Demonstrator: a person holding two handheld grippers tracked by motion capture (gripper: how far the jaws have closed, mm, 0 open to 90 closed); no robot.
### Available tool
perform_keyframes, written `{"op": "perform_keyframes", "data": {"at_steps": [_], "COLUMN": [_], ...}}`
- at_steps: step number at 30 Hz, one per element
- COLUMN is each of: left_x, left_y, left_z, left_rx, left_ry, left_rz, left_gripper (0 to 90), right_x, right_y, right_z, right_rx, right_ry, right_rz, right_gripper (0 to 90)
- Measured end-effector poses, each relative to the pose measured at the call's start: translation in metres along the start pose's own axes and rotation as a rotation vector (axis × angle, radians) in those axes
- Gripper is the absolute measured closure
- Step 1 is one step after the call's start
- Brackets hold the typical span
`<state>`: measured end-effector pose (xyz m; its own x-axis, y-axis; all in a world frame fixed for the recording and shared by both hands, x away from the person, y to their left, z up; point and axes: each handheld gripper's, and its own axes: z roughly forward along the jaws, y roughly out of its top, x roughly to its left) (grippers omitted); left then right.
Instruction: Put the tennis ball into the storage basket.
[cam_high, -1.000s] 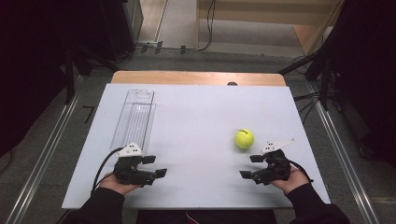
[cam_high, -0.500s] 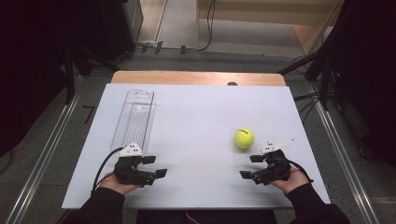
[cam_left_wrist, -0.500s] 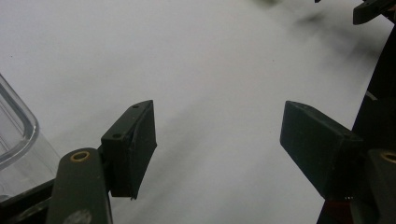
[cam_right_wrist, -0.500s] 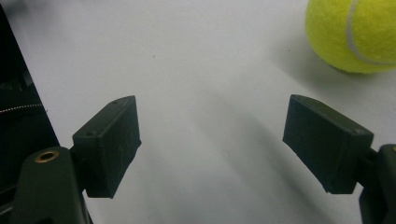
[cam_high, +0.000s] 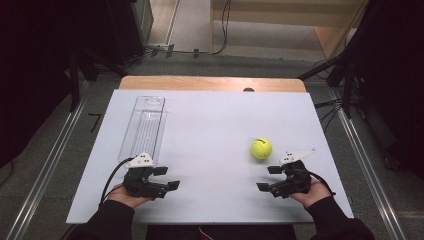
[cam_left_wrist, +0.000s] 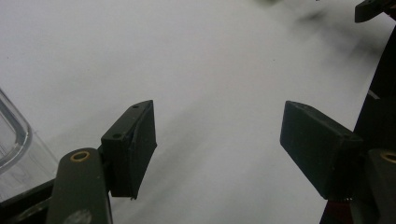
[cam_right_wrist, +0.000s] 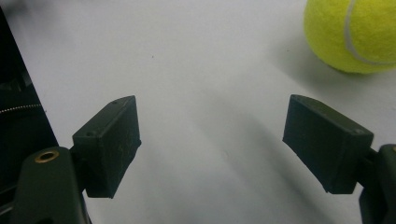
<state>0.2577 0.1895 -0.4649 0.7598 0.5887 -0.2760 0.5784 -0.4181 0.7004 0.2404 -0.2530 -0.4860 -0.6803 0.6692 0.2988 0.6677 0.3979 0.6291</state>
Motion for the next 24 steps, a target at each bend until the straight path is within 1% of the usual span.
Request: {"op": "perform_keyframes", "data": {"at_steps": [3,4,7,11,12,14,16,18,19,21,24], "left_x": [0.000,-0.001,-0.003,-0.008,-0.009,-0.010,-0.011,-0.012,-0.013,-0.013,-0.015], "left_y": [0.001,0.002,0.005,0.011,0.012,0.015,0.018,0.021,0.022,0.025,0.029], "left_z": [0.000,0.000,0.001,0.001,0.001,0.002,0.001,0.002,0.002,0.003,0.006], "left_rx": [0.000,-0.007,-0.019,-0.030,-0.034,-0.043,-0.053,-0.058,-0.062,-0.050,-0.043], "left_ry": [0.004,0.004,-0.011,-0.019,-0.018,-0.030,-0.038,-0.030,-0.027,-0.020,-0.010], "left_rz": [-0.003,-0.002,-0.001,0.015,0.010,-0.006,-0.011,-0.005,-0.010,-0.011,-0.012], "left_gripper": [27.3,27.3,27.3,27.3,27.3,27.2,27.3,27.2,27.2,27.2,27.2], "right_x": [0.000,0.000,0.000,0.000,0.000,0.000,0.000,0.000,0.000,0.000,0.000], "right_y": [0.000,0.000,0.000,0.000,0.000,-0.001,-0.001,-0.001,-0.002,-0.002,-0.002], "right_z": [0.000,0.000,-0.001,-0.001,-0.001,-0.001,-0.002,-0.002,-0.002,-0.002,-0.002], "right_rx": [0.000,0.000,-0.001,0.000,0.001,0.002,-0.001,-0.003,-0.003,-0.003,-0.002], "right_ry": [0.000,0.000,-0.003,-0.002,-0.003,-0.003,-0.004,-0.006,-0.007,-0.006,-0.005], "right_rz": [0.000,-0.002,-0.003,-0.005,-0.005,-0.003,-0.006,-0.003,-0.003,-0.003,-0.001], "right_gripper": [16.9,16.9,16.8,16.8,16.9,16.9,16.9,16.8,16.9,16.9,16.8]}}
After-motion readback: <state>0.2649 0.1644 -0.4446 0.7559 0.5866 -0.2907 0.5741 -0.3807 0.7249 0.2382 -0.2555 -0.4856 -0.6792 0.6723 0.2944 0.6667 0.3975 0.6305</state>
